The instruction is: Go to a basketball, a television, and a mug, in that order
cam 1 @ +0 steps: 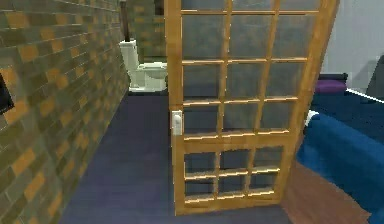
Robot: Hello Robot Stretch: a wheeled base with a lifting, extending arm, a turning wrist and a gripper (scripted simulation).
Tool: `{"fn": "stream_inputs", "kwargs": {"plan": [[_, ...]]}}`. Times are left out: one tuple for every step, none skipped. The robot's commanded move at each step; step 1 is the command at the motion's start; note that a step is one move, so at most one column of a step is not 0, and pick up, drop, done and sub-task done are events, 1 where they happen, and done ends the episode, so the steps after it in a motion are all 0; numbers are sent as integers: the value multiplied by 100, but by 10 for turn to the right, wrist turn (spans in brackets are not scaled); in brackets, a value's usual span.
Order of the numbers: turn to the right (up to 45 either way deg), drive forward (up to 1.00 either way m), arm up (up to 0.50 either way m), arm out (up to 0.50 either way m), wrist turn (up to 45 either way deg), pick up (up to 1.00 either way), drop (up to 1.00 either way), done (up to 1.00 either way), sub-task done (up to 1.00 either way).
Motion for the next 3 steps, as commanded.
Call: {"fn": "stream_inputs", "kwargs": {"plan": [[450,0,0,0,0,0,0,0,0],[420,0,0,0,0,0,0,0,0],[0,100,0,0,0,0,0,0,0]]}}
